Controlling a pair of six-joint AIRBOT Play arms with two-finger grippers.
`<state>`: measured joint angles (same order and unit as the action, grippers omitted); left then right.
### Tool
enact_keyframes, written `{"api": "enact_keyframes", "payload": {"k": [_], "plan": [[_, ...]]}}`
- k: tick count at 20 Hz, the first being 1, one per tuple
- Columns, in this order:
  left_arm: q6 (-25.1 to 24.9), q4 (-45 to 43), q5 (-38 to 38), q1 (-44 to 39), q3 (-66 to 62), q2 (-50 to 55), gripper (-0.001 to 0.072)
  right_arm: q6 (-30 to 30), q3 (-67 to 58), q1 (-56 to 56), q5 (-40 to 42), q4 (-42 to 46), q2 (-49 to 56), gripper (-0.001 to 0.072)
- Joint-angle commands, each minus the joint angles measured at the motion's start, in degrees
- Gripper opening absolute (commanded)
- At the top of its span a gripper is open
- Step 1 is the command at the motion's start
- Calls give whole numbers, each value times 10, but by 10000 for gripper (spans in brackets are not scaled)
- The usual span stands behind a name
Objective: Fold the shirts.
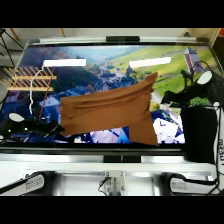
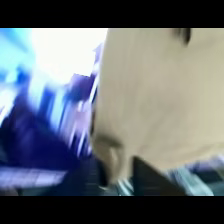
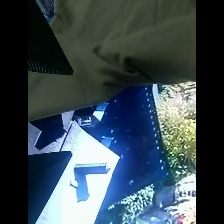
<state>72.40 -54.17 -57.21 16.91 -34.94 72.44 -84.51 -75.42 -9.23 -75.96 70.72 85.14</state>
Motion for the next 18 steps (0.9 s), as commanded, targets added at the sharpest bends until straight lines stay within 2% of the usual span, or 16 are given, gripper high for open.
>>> {"api": "enact_keyframes", "payload": {"k": [1,2,3,4,8,11,12,13,14,16,18], "plan": [[-4,31,15,-11,4,-2,37,9,12,1,3,-21,19,589],[-4,31,10,-14,4,-3,36,25,21,1,4,-46,31,592],[-6,31,5,-16,4,-6,35,48,29,1,9,-76,46,634],[-9,31,0,-16,4,-10,35,65,34,3,19,-97,62,634],[-8,31,-4,-16,4,-43,35,90,34,50,80,-104,112,633],[-6,31,-4,-16,3,-64,35,104,34,90,80,-87,140,631],[-6,31,-4,-16,3,-68,35,104,34,99,79,-79,147,583],[-6,33,-5,-16,3,-71,35,104,34,105,79,-69,146,313],[-10,38,-4,-16,2,-79,34,97,31,108,75,-63,140,73],[-14,39,-7,-16,-29,-117,32,111,21,108,72,-57,93,81],[-21,39,-9,-16,-111,-186,32,120,-12,108,69,-26,12,81]]}}
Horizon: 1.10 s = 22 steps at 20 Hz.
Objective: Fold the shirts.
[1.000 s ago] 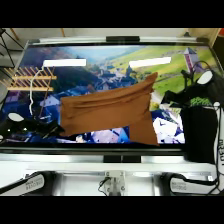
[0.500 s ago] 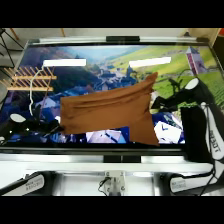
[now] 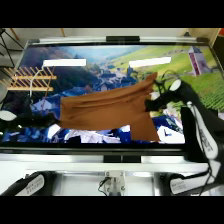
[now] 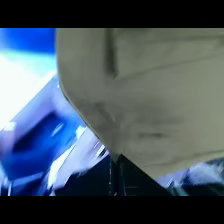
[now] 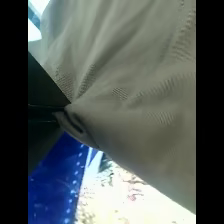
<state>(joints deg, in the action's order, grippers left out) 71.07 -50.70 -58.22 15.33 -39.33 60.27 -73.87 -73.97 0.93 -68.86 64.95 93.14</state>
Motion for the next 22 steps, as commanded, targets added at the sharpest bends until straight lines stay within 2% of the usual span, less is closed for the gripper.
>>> {"api": "enact_keyframes", "payload": {"k": [1,3,6,8,10,11,14,16,18,20,22], "plan": [[-7,4,9,0,-125,-104,31,19,-55,7,-4,50,-115,81],[-4,3,52,0,-271,-186,32,23,-132,7,6,91,-224,81],[-20,2,159,0,-460,-277,34,21,-228,7,120,118,-392,81],[-2,2,176,0,-525,-320,34,21,-243,7,198,100,-488,82],[31,2,168,0,-539,-361,34,9,-243,7,205,103,-560,82],[45,-6,155,1,-539,-376,33,-7,-243,7,195,110,-585,82],[115,-107,76,1,-537,-389,34,-50,-243,7,143,160,-621,81],[122,-171,41,1,-517,-382,34,-59,-243,7,79,192,-613,82],[122,-216,37,1,-473,-370,35,-59,-243,7,-2,210,-581,82],[122,-218,37,1,-411,-347,35,-68,-238,7,-85,213,-527,82],[122,-218,37,0,-336,-313,35,-97,-208,7,-127,213,-468,83]]}}
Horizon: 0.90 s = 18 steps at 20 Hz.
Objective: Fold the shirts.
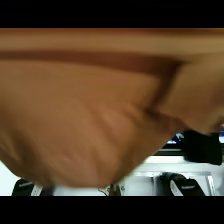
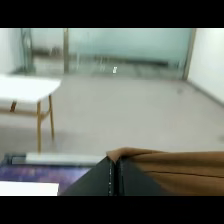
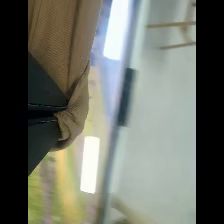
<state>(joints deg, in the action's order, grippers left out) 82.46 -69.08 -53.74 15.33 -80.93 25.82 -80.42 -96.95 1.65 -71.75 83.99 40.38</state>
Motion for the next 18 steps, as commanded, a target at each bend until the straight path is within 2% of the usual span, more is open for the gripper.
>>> {"api": "enact_keyframes", "payload": {"k": [1,3,5,7,9,11,14,18], "plan": [[8,-34,-8,0,117,52,35,-35,52,0,-94,20,86,83],[2,-34,-1,0,178,110,34,-45,134,0,-38,18,148,83],[1,-29,30,0,211,190,35,-54,198,0,78,9,225,83],[1,-12,73,0,213,274,35,-68,209,0,193,-18,318,82],[2,23,131,0,213,350,35,-75,209,0,307,-75,394,82],[3,78,167,0,213,416,35,-75,209,0,402,-171,457,83],[3,163,171,-4,213,492,36,-75,209,0,433,-254,519,89],[3,165,173,-32,213,544,38,-75,209,0,389,-276,552,91]]}}
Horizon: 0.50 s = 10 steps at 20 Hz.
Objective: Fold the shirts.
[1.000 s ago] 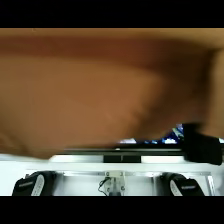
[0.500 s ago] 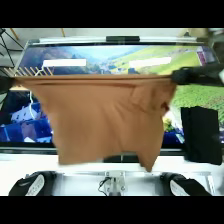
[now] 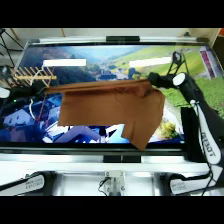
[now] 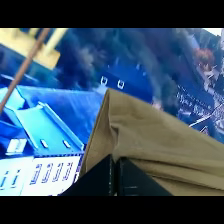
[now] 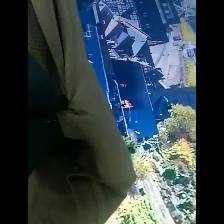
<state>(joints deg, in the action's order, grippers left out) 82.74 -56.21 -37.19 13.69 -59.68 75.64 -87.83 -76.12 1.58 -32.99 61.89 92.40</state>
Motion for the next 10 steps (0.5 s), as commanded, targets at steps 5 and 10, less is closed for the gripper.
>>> {"api": "enact_keyframes", "payload": {"k": [5,10], "plan": [[-18,11,-137,12,-78,50,597,17,-49,-43,-130,-26,-35,590],[14,-76,-371,90,-49,50,595,33,-21,-145,-482,129,-101,587]]}}
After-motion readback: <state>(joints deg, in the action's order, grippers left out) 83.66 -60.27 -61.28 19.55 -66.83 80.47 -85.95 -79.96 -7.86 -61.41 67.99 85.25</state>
